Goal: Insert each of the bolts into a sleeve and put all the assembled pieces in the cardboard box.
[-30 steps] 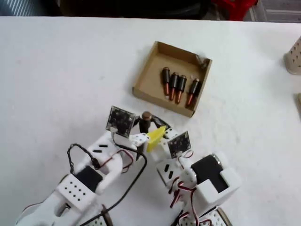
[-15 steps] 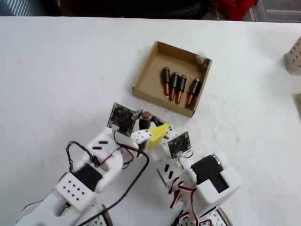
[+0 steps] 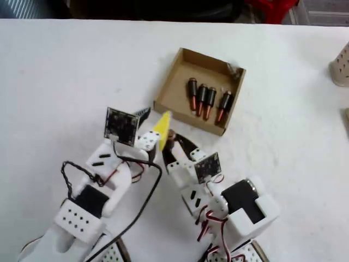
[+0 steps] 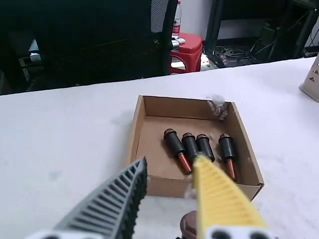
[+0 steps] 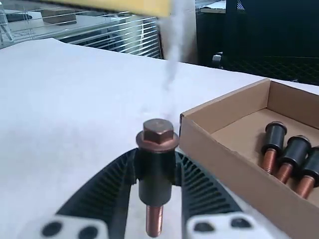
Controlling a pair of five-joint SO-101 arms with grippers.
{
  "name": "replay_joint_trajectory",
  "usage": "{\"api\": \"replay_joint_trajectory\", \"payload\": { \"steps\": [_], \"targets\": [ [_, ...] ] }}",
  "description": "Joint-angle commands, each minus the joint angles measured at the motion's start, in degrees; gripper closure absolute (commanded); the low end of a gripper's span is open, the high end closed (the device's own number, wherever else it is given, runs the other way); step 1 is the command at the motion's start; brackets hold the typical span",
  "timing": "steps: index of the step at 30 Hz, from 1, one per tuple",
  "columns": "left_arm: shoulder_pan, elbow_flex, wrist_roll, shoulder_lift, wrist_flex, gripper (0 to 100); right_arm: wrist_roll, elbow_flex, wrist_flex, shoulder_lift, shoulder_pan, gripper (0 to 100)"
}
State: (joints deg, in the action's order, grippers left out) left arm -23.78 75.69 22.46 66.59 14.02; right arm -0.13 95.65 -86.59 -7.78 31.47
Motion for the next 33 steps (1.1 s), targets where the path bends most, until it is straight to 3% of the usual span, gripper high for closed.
{"api": "replay_joint_trajectory", "payload": {
  "steps": [1, 7, 12, 15, 25, 30, 33],
  "targets": [
    [0.5, -3.1, -0.1, 8.8, 5.4, 93, -0.4, -0.1, -1.5, 0.3, -0.3, 98.2],
    [1.5, -3.2, -0.4, 23.6, 22.3, 96, -0.4, -0.1, -1.5, 0.3, -0.5, 98.2],
    [8.3, -3.4, -0.4, 39.0, 34.7, 98, -0.4, -0.1, -1.5, 0.3, -0.6, 98.2],
    [12.5, -3.1, -0.5, 38.1, 38.4, 98, -0.4, -0.1, -1.5, 0.3, -0.5, 98.2],
    [26.7, 7.0, -1.1, 37.0, 34.4, 98, -0.4, -0.1, -1.5, 0.3, -0.6, 98.2],
    [35.1, 13.8, -13.8, 37.0, 29.8, 98, -0.4, -0.1, -1.5, 0.3, -0.6, 98.2],
    [40.1, 18.5, -17.5, 37.0, 27.2, 98, -0.4, -0.1, -1.5, 0.3, -0.5, 98.2]
  ]
}}
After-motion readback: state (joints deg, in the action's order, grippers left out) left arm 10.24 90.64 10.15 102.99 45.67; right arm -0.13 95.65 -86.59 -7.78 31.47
